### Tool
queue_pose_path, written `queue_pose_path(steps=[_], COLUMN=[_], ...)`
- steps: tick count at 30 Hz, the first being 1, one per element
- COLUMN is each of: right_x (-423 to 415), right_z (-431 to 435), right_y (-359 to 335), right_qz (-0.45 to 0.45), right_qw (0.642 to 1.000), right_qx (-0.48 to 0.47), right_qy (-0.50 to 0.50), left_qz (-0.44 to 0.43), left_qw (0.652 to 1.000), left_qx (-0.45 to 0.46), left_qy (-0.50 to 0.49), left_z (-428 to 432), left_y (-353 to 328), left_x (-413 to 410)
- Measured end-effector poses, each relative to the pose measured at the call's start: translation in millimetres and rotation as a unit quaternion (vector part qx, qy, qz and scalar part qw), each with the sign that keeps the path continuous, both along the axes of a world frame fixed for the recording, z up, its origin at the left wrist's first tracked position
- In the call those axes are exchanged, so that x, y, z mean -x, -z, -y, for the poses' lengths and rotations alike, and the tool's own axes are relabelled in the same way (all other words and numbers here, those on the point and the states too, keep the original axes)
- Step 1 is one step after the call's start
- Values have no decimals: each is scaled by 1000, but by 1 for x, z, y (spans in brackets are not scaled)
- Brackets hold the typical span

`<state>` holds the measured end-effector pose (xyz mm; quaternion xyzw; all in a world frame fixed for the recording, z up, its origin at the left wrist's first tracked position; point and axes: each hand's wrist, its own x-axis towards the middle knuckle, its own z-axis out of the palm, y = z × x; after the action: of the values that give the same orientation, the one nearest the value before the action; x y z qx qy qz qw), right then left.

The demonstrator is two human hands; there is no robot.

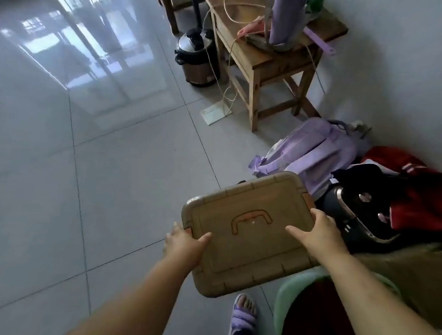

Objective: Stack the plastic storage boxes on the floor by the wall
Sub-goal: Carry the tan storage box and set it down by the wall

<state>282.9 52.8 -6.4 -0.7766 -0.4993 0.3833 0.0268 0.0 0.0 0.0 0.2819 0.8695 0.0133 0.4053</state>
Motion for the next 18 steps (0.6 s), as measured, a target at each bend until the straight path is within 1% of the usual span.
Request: queue_pose_path(steps=[2,6,9,12,18], right_x=[-2,-7,-14,-19,-14], right_z=[-7,-20,-29,-36,-37], right_y=[17,51,66,74,65], right_qz=[17,40,25,6,9], right_qw=[1000,998,997,997,996], right_qx=[16,53,64,72,83], right_qy=[7,10,25,34,31], left_qz=[10,43,99,104,69], left_qw=[999,992,982,980,987], left_qx=[6,37,16,20,40], left_qy=[-52,-110,-160,-170,-141], left_z=[-5,-8,-8,-7,-14], left_y=[15,44,55,63,60], left_x=[0,0,-3,-7,0])
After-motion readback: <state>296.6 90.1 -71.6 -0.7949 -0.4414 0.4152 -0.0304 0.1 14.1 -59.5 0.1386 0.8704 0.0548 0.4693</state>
